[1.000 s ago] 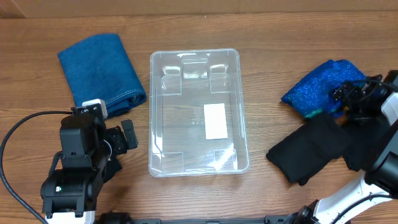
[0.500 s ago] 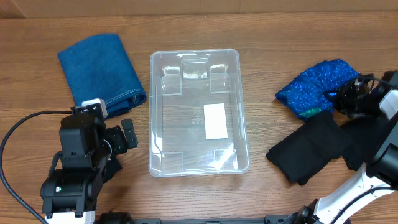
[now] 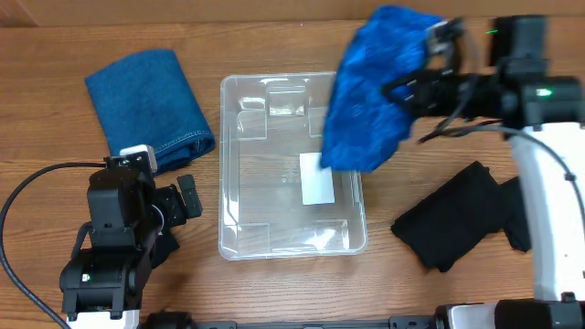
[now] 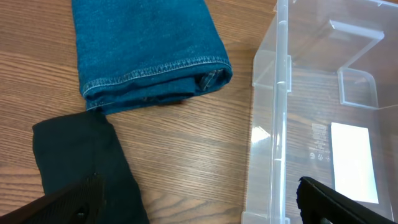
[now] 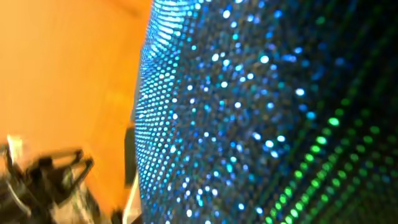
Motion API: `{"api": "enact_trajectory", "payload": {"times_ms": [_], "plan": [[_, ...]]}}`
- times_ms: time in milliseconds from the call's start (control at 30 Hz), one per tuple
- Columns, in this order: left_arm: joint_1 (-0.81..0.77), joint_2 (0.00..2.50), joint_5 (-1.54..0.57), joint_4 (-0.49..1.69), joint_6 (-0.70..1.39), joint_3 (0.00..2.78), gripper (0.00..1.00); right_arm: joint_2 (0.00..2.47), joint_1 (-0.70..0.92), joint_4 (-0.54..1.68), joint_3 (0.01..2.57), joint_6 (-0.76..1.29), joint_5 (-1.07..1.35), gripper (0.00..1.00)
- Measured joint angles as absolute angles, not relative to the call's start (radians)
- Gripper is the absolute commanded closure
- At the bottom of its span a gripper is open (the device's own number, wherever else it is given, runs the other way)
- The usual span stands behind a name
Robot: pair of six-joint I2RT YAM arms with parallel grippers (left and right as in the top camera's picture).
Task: Pack container
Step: 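Carry the sparkly blue fabric into the container's left side and release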
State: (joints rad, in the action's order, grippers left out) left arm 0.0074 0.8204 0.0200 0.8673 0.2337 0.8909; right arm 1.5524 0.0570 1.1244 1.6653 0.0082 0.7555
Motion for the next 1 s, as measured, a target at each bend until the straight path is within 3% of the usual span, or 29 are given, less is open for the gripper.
{"api": "enact_trajectory", "payload": {"times_ms": [67, 233, 467, 867, 900, 967, 1000], "plan": [[0.007, 0.820, 0.020, 0.868, 0.234, 0.891, 0.00, 1.581, 0.243, 1.164, 1.665, -0.062, 0.675, 0.96], [0.007, 0.820, 0.020, 0.868, 0.234, 0.891, 0.00, 1.745, 0.464, 1.088, 1.665, -0.152, 0.563, 0.96], [0.007, 0.820, 0.020, 0.868, 0.234, 0.891, 0.00, 1.916, 0.467, 0.908, 1.664, -0.144, 0.558, 0.96], [0.007, 0.820, 0.020, 0.868, 0.234, 0.891, 0.00, 2.025, 0.556, 0.784, 1.664, -0.056, 0.586, 0.96], [0.007, 0.820, 0.020, 0.868, 0.234, 0.891, 0.00, 2.025, 0.556, 0.786, 1.664, -0.043, 0.556, 0.73], [0.007, 0.820, 0.020, 0.868, 0.234, 0.891, 0.00, 2.025, 0.556, 0.784, 1.664, -0.021, 0.497, 0.54], [0.007, 0.820, 0.020, 0.868, 0.234, 0.891, 0.00, 2.025, 0.556, 0.779, 1.662, -0.010, 0.471, 0.53]]}}
